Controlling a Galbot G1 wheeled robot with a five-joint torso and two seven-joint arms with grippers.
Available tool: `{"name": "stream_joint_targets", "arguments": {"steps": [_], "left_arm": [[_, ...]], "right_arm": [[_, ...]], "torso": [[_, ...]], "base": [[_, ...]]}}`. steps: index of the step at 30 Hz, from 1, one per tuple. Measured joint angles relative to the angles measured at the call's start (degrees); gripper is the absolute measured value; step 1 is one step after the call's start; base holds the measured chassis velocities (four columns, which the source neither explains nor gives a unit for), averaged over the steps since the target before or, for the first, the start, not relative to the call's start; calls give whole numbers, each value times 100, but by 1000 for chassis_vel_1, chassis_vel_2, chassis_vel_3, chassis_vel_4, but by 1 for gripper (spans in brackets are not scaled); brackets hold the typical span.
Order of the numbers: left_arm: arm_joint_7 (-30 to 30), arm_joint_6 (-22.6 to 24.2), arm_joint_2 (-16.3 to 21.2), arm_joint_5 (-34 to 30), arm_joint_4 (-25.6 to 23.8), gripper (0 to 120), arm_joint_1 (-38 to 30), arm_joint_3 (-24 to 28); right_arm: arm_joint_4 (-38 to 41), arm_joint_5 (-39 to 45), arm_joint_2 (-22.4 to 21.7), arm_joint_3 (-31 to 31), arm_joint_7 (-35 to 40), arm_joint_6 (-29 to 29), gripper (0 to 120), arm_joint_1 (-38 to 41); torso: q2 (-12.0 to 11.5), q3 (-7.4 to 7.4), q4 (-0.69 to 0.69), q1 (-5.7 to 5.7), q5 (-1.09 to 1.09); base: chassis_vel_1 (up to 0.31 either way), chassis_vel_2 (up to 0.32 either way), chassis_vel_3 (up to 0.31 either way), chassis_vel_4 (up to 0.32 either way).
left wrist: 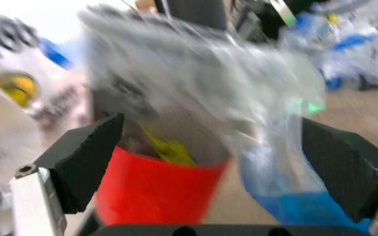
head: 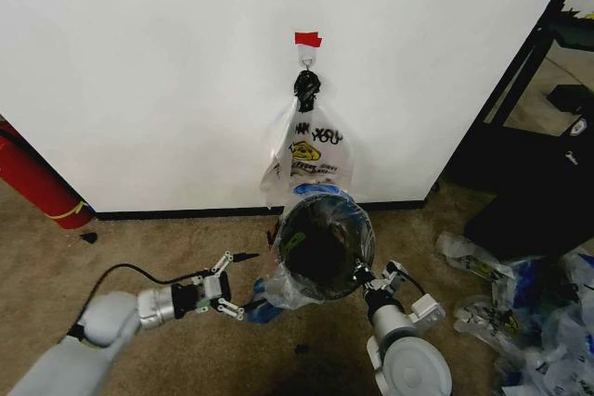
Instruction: Pick up the garbage bag from the wall and place it over the trash bin.
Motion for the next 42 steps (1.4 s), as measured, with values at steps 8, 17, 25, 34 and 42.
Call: {"name": "stream_joint_targets", "arguments": {"steps": [8, 17, 25, 34, 42], "left_arm": [[-331, -58, -66, 425, 92, 99, 70, 7], [-1275, 34, -170, -17, 111, 100, -16, -43], [-2072, 584, -67, -750, -62, 100, -322, -346], [-1751, 1296, 54, -1077, -170, 98, -906, 479], [-1243, 1563, 279, -647, 361, 100, -1520, 756]], "right_arm": [[151, 56, 23, 4, 106, -138, 0, -15], [332, 136, -57, 50, 532, -628, 0, -82], [520, 226, -281, 10, 838, -1092, 0, -98], [427, -83, -901, -49, 120, -1556, 0, -69], [75, -681, -1205, -70, -727, -1547, 0, 124]], "torso": [[0, 0, 1, 0, -2], [0, 0, -1, 0, 1], [0, 0, -1, 0, 1], [0, 0, -1, 0, 1], [0, 0, 0, 0, 1]], "base": [[0, 0, 0, 0], [0, 0, 0, 0], [0, 0, 0, 0], [0, 0, 0, 0], [0, 0, 0, 0]]}}
